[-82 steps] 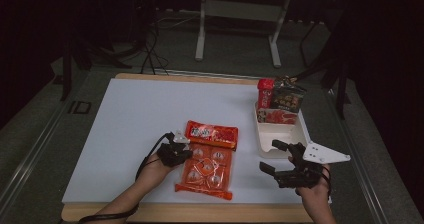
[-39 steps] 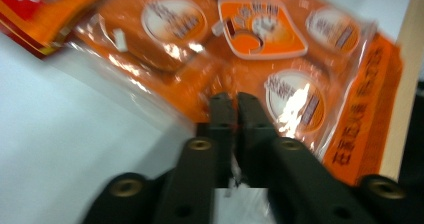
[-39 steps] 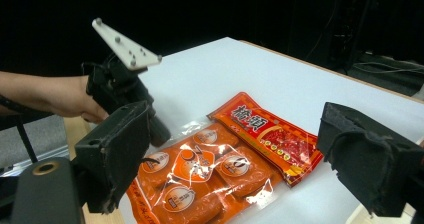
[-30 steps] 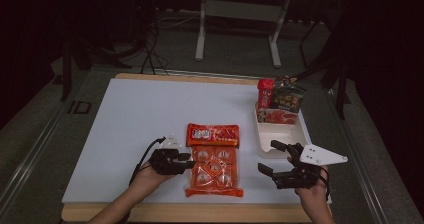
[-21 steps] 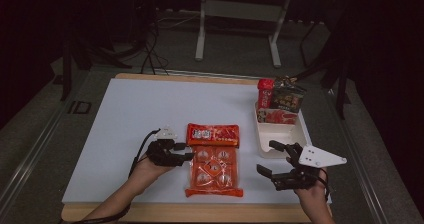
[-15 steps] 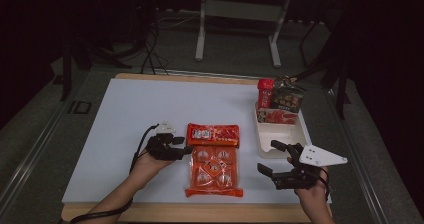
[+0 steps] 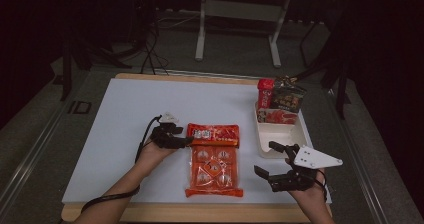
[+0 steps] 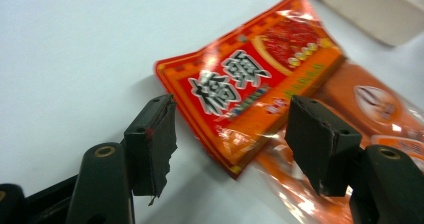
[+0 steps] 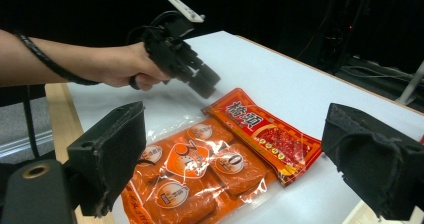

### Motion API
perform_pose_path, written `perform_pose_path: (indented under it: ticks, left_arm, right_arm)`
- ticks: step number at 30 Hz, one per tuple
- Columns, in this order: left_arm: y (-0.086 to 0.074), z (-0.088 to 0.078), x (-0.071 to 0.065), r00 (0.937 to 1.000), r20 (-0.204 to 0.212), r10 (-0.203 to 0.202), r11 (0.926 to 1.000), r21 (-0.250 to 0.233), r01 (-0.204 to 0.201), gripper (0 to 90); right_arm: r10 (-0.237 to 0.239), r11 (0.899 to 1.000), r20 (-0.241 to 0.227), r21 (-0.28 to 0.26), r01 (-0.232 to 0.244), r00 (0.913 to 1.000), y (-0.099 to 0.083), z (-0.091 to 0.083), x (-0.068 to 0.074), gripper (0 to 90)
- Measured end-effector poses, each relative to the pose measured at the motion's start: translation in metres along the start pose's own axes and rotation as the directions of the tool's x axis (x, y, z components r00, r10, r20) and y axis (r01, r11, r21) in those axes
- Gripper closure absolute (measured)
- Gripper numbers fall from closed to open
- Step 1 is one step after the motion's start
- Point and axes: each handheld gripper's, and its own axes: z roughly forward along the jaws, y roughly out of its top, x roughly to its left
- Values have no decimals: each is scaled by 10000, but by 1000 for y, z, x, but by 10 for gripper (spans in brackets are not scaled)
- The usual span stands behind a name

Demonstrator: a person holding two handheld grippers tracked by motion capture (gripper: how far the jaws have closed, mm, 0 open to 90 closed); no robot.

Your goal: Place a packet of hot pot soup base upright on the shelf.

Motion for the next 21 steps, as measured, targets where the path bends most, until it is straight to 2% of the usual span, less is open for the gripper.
perform_pose_path:
  ticks: [5,7,9,16,19,21]
  left_arm:
    - [1,14,13,9984,-65,-562,9983,170,563,372]
    - [1,19,16,9980,-192,-597,9979,234,602,373]
    - [1,23,18,9972,-147,-728,9969,286,732,374]
    - [2,33,19,9966,-107,-818,9956,445,822,396]
    - [4,35,17,9979,-153,-632,9964,558,640,421]
    - [5,36,18,9973,-12,-728,9957,579,728,434]
  right_arm:
    - [50,10000,-17,8,-50,10000,-1,0,0,107]
    - [82,10000,-20,27,-82,10000,-1,0,-1,107]
    - [76,10000,-35,34,-76,10000,-1,0,-1,107]
    - [200,9998,-35,32,-200,9998,-2,-1,-2,118]
    - [193,9998,-12,31,-193,9998,-2,-1,-2,118]
    - [181,9998,1,49,-181,9998,-2,-1,-2,119]
